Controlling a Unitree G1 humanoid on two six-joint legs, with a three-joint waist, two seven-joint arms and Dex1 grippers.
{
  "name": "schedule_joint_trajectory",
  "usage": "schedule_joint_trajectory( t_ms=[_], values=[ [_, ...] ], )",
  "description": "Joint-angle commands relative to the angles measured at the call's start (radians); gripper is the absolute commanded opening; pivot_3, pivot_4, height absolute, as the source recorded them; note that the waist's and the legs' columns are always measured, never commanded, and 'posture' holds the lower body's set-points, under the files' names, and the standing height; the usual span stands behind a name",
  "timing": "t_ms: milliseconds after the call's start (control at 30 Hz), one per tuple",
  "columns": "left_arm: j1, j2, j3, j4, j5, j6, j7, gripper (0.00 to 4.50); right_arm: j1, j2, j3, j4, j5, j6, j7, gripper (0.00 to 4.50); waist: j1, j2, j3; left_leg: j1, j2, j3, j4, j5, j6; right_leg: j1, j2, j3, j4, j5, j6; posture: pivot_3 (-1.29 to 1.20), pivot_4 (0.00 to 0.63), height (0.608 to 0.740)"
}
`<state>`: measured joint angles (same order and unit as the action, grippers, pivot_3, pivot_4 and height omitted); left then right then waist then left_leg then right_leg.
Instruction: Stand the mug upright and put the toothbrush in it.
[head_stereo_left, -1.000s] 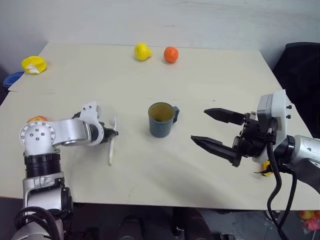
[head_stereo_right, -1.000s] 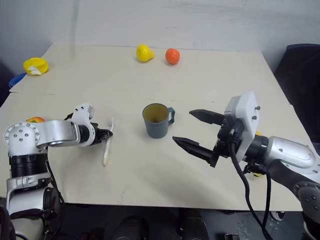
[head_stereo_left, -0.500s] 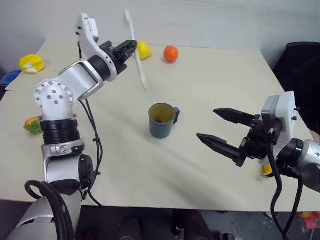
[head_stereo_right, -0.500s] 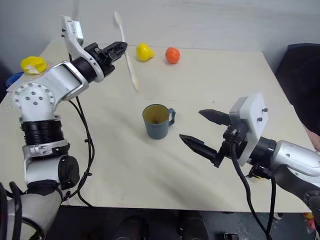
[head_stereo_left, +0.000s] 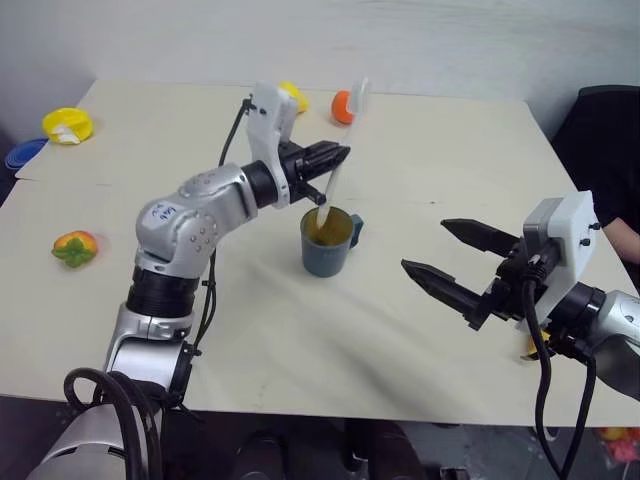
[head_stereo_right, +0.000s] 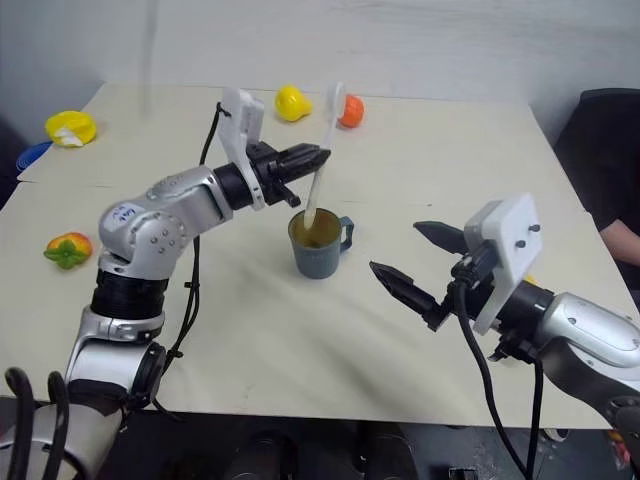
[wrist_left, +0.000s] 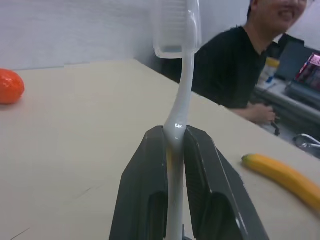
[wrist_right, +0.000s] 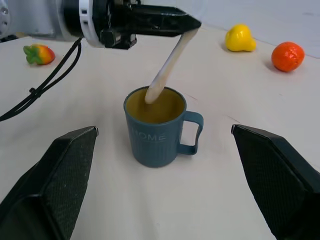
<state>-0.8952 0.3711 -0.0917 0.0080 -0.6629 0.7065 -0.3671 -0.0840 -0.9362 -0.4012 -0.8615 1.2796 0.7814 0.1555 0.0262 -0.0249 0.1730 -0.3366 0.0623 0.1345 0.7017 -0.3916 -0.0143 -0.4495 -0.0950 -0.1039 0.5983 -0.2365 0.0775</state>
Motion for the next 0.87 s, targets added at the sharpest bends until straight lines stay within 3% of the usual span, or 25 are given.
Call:
schedule_joint_trajectory(
  t_ms=[33, 100, 133, 400, 533, 700, 767, 867],
  values=[
    [0.021, -0.038, 0.005, -0.051, 0.070, -0.091, -0.013, 0.18, 0.001, 0.003, -0.035, -0.011, -0.003, -0.036, -0.003, 4.50, 0.000, 0.000, 0.000, 0.000, 0.000, 0.000, 0.000, 0.000, 0.000, 0.000, 0.000, 0.000, 0.000, 0.000, 0.000, 0.00, 0.150, 0.740],
    [0.052, -0.051, 0.002, -0.042, 0.108, -0.119, -0.016, 0.18, 0.005, -0.004, -0.037, -0.004, -0.004, -0.034, 0.006, 4.50, 0.000, 0.000, 0.000, 0.000, 0.000, 0.000, 0.000, 0.000, 0.000, 0.000, 0.000, 0.000, 0.000, 0.000, 0.000, 0.00, 0.150, 0.740],
    [0.064, -0.054, 0.005, -0.042, 0.117, -0.120, -0.022, 0.91, 0.008, -0.008, -0.039, -0.001, -0.004, -0.033, 0.013, 4.50, 0.000, 0.000, 0.000, 0.000, 0.000, 0.000, 0.000, 0.000, 0.000, 0.000, 0.000, 0.000, -0.001, 0.000, 0.000, 0.00, 0.150, 0.740],
    [0.118, -0.034, 0.082, -0.124, 0.068, -0.066, -0.093, 3.35, 0.003, -0.036, -0.043, 0.040, -0.014, -0.031, 0.063, 4.50, 0.000, 0.000, 0.000, 0.000, 0.000, -0.001, 0.000, 0.000, 0.002, 0.000, 0.000, 0.000, 0.000, 0.000, 0.000, 0.00, 0.150, 0.740],
    [0.118, 0.096, 0.142, -0.154, 0.022, -0.032, -0.246, 4.48, 0.023, -0.065, -0.052, 0.062, -0.038, -0.020, 0.133, 4.50, -0.004, 0.000, 0.000, 0.000, 0.001, -0.001, 0.000, 0.000, 0.001, 0.000, 0.000, 0.000, 0.000, 0.000, 0.000, 0.00, 0.150, 0.740],
    [0.117, 0.441, 0.181, -0.013, 0.106, -0.209, -0.629, 4.48, 0.095, -0.154, -0.142, 0.139, -0.073, 0.018, 0.349, 4.50, -0.004, 0.003, 0.002, 0.001, 0.001, -0.001, -0.001, 0.000, 0.001, 0.000, 0.001, 0.000, 0.001, -0.001, -0.001, 0.00, 0.150, 0.740],
    [0.144, 0.540, 0.196, 0.050, 0.148, -0.346, -0.773, 4.48, 0.125, -0.179, -0.169, 0.172, -0.107, 0.021, 0.434, 4.50, -0.002, 0.003, 0.002, 0.001, 0.001, -0.001, -0.002, 0.000, 0.001, 0.000, 0.001, -0.001, 0.000, -0.001, -0.001, 0.00, 0.150, 0.740],
    [0.168, 0.613, 0.210, 0.126, 0.185, -0.479, -0.898, 4.48, 0.141, -0.190, -0.182, 0.208, -0.152, 0.017, 0.501, 4.50, 0.000, 0.003, 0.002, 0.000, 0.001, -0.001, -0.002, -0.001, 0.002, 0.000, 0.001, -0.002, -0.002, -0.001, -0.001, 0.00, 0.150, 0.740]
  ],
)
